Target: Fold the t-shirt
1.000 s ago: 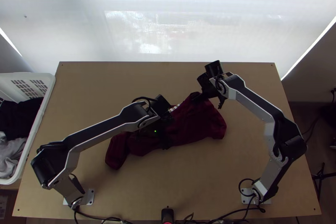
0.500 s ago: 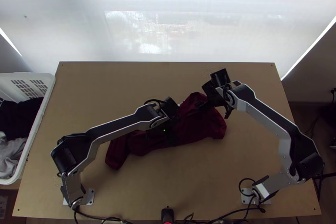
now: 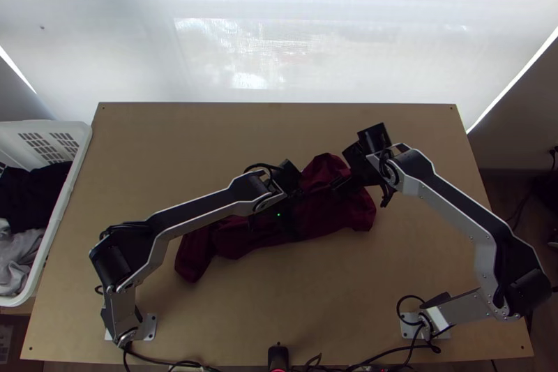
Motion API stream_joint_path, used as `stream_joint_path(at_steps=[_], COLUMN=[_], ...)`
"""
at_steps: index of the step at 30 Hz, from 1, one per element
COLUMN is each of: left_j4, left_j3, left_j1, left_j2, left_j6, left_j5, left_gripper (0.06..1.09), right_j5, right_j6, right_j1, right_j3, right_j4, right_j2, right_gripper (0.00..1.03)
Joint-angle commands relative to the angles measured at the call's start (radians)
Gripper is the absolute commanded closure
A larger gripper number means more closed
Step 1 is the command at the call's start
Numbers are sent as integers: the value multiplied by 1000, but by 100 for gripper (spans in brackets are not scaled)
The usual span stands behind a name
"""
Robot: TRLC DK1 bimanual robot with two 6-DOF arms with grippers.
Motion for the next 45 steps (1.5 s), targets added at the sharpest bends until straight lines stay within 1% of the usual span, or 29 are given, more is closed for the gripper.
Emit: stream_joint_path(at_steps=[1, 3, 6, 10, 15, 17, 25, 28, 29, 38, 39, 43, 44, 45], left_j4=[-17, -27, -35, -33, -41, -36, 10, 17, 19, 40, 43, 46, 46, 45], left_j3=[5, -2, -25, -33, -39, -52, -67, -73, -78, -84, -84, -82, -82, -82], left_j1=[-6, -6, -6, -21, -41, -38, -32, -31, -31, -31, -29, -29, -29, -29], left_j2=[-39, -44, -42, -50, -61, -55, -38, -38, -39, -23, -21, -21, -21, -21], left_j6=[-3, 3, 14, 17, 27, 38, 50, 53, 58, 78, 78, 92, 98, 101], left_j5=[1, 1, 1, 1, 1, -1, -13, -21, -24, -59, -59, -59, -59, -59], left_gripper=[67, 73, 74, 70, 70, 68, 68, 60, 59, 60, 60, 89, 91, 91], right_j5=[1, 1, 1, -1, -1, -1, -1, -1, -1, -1, -1, -1, -1, -1], right_j6=[3, 2, 2, 3, 3, 3, 6, 9, 11, 25, 25, 25, 25, 25], right_j1=[-5, -9, -11, -11, -12, -11, -9, -9, -9, -9, -9, -9, -9, -9], right_j3=[-22, -24, -22, -25, -33, -33, -35, -38, -38, -39, -42, -51, -54, -58], right_j4=[0, 0, 0, 0, 0, 0, -2, -2, -2, -3, -3, -3, -3, -3], right_j2=[-17, -17, -17, -19, -26, -28, -31, -32, -34, -37, -40, -48, -51, -51], right_gripper=[4, 4, 4, 4, 4, 4, 4, 4, 4, 4, 4, 4, 4, 4])
